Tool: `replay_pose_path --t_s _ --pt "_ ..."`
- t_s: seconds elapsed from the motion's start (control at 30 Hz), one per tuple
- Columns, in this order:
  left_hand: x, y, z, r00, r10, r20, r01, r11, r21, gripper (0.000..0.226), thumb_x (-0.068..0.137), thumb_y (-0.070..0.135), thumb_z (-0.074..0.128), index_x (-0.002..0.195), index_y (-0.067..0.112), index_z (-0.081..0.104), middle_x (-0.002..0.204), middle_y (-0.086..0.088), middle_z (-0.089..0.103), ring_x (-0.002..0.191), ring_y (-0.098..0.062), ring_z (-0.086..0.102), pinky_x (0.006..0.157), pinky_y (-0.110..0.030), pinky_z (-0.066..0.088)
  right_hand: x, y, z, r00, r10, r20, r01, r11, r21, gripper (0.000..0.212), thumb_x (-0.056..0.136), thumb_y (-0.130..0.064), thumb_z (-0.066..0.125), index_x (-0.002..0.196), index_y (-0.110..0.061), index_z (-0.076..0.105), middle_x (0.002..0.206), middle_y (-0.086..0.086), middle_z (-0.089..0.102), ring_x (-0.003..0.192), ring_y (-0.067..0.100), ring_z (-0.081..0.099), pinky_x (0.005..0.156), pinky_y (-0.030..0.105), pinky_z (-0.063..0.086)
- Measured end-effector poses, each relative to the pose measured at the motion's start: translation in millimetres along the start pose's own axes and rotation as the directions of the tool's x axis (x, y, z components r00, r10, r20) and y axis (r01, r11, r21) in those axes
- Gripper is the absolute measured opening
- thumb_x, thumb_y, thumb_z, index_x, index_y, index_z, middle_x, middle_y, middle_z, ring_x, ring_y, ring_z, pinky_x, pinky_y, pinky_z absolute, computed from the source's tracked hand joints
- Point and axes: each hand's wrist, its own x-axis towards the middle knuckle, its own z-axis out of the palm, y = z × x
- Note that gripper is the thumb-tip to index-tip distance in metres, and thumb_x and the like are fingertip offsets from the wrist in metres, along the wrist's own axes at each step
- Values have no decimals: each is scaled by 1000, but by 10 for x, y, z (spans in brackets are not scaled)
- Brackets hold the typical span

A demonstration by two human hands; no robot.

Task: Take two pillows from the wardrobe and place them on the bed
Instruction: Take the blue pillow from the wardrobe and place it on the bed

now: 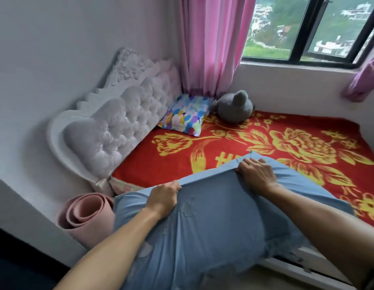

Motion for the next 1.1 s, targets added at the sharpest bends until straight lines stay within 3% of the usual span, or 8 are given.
replay_pose_path --t_s 0.27,0.53,0.77,1.1 --pt "1091 -432 -33 999 37 2 -37 998 49 23 96 29 43 76 17 42 77 -12 69 72 -37 61 56 -35 34 992 281 471 998 64 14 -65 993 98 20 92 -31 56 81 -14 59 85 4 65 85 25 62 53 35 45" --pt "2138 -1018 116 990 -118 74 110 989 103 25 96 31 39 85 11 50 87 -17 68 84 -41 60 62 -40 41 2405 405 1327 997 -45 69 27 971 237 18 89 -30 59 81 -14 59 87 6 65 88 29 61 55 36 47" --pt "2876 -1500 141 968 -237 79 227 967 117 29 96 31 40 82 10 53 85 -18 67 80 -39 61 63 -41 45 3634 417 1845 985 -137 105 97 943 318 25 96 -31 46 95 -11 59 101 8 62 103 27 54 65 38 44" --pt "3806 -2609 469 949 -275 156 267 961 70 30 97 29 39 83 8 54 86 -19 69 81 -39 61 65 -40 45 4895 79 2735 971 -147 191 73 934 349 22 96 -26 49 91 -8 61 99 10 62 99 30 54 69 39 44"
